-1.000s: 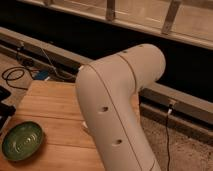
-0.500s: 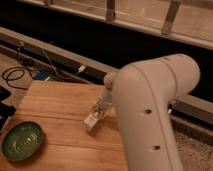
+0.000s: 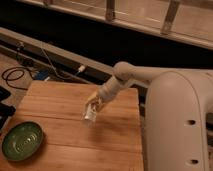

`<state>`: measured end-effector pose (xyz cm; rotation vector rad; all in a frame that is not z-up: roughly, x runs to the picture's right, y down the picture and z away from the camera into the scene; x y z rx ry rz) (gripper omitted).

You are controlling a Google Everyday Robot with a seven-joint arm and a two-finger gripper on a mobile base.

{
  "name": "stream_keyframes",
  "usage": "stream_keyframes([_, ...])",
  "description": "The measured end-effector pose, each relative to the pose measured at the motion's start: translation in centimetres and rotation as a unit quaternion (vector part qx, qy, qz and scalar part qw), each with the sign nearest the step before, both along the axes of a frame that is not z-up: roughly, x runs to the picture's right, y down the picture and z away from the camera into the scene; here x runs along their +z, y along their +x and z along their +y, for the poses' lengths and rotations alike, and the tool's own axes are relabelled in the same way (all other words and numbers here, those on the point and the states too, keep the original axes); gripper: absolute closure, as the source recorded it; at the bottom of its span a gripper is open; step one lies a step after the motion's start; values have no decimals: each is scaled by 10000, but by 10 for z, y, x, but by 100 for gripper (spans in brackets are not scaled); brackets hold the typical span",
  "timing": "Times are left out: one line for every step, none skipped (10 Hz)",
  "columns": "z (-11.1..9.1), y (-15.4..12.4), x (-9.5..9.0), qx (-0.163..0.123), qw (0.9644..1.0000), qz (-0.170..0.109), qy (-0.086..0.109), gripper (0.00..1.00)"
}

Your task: Place the bottle in the ceramic bowl

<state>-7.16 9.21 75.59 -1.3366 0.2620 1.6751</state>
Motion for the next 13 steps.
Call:
stream_keyframes([-10,-8,-17,-67,9997,-222,119,100])
stream_keyframes([-19,-17,-31,-98,9991,-360,224,100])
stream_keyframes([-21,-27,-37,-127,9986,-449,259,100])
stream_keyframes([-22,-25,-36,-118,9987,-433,261,100])
stream_keyframes([-21,-24,-36,-113,9987,-427,256,100])
stream_keyframes([-22,-22,-35,-107,9988,-408,255,100])
stream_keyframes([-21,-25,-36,-120,9987,-425,257,100])
stream_keyframes([-22,-25,-36,-121,9987,-428,259,100])
stream_keyframes([-22,-25,-36,-127,9986,-450,246,100])
stream_keyframes([-23,-25,-36,-207,9982,-492,256,100])
stream_keyframes([-21,-32,-38,-339,9973,-596,256,100])
stream_keyframes([-17,-51,-41,-541,9952,-784,240,100])
stream_keyframes([-11,-74,-44,-754,9921,-977,208,100])
